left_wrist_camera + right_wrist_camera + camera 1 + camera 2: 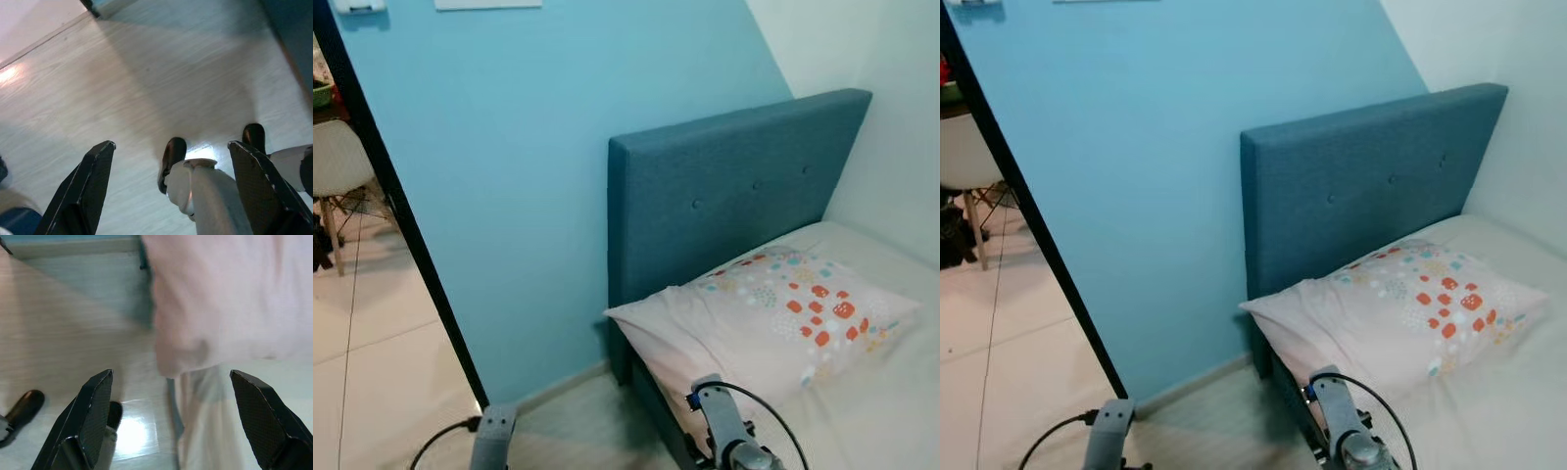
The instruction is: Clean up the room
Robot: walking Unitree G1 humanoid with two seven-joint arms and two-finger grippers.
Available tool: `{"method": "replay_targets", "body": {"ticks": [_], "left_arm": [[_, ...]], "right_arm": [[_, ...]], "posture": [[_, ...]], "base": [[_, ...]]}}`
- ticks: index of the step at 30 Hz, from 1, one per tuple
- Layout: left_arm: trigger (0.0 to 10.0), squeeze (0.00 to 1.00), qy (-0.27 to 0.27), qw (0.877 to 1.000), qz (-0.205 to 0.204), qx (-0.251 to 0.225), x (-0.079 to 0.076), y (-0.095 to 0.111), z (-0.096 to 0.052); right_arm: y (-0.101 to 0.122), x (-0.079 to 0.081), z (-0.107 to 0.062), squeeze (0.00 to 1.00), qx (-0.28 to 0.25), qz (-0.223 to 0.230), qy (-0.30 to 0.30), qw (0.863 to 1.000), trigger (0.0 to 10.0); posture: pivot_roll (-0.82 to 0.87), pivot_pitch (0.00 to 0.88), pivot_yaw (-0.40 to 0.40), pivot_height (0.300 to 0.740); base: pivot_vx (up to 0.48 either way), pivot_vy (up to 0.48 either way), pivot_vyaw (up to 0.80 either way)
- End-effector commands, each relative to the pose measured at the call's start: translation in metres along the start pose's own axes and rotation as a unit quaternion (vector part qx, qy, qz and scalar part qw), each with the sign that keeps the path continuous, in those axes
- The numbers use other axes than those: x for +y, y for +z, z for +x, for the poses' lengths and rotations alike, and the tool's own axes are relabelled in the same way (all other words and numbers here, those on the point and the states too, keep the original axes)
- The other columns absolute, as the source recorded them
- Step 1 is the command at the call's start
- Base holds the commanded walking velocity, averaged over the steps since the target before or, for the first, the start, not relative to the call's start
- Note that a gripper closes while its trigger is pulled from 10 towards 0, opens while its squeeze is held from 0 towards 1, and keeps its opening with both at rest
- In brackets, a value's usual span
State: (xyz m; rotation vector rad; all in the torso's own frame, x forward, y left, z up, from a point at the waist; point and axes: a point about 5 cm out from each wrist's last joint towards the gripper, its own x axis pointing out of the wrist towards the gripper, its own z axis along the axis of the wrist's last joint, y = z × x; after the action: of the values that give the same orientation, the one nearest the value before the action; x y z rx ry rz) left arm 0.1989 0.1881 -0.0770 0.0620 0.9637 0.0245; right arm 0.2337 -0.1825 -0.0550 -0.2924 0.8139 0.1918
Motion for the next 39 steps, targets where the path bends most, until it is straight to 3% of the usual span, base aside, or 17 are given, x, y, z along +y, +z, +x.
{"method": "replay_targets", "body": {"ticks": [1, 12, 23, 27, 30, 39], "left_arm": [[10.0, 0.00, 0.002, 1.000, 0.006, 0.004, 0.001, -0.001, 0.000], [10.0, 0.00, -0.029, 1.000, 0.000, -0.002, -0.005, 0.000, 0.000], [10.0, 0.00, -0.004, 1.000, -0.002, 0.000, -0.001, -0.001, 0.000], [10.0, 0.00, -0.004, 1.000, -0.003, 0.000, -0.001, -0.001, 0.000], [10.0, 0.00, -0.004, 1.000, -0.003, 0.000, -0.002, -0.002, 0.000], [10.0, 0.00, -0.002, 1.000, 0.000, -0.002, -0.003, -0.002, 0.000]], "right_arm": [[-0.002, -0.002, 0.000, 0.00, 0.008, 0.004, -0.005, 1.000, 10.0], [-0.002, -0.004, 0.000, 0.00, 0.011, 0.002, -0.010, 1.000, 10.0], [0.008, -0.001, 0.002, 0.00, -0.009, 0.023, -0.004, 1.000, 10.0], [0.021, -0.003, 0.004, 0.00, -0.028, 0.050, -0.007, 0.998, 10.0], [0.038, -0.004, 0.005, 0.00, -0.059, 0.025, 0.000, 0.998, 10.0], [0.082, 0.002, 0.006, 0.00, -0.136, 0.015, 0.041, 0.990, 10.0]], "posture": [[0.01, 0.000, -0.022, 0.721], [0.01, 0.000, -0.029, 0.721], [0.00, 0.000, -0.032, 0.721], [0.00, 0.000, -0.037, 0.716], [0.00, 0.000, -0.037, 0.701], [0.00, 0.000, -0.044, 0.671]], "base": [[0.000, 0.000, 0.00], [0.000, -0.153, 0.00], [0.072, -0.146, 0.00], [0.000, 0.000, 0.00], [0.000, 0.000, 0.00], [0.000, 0.000, 0.00]]}}
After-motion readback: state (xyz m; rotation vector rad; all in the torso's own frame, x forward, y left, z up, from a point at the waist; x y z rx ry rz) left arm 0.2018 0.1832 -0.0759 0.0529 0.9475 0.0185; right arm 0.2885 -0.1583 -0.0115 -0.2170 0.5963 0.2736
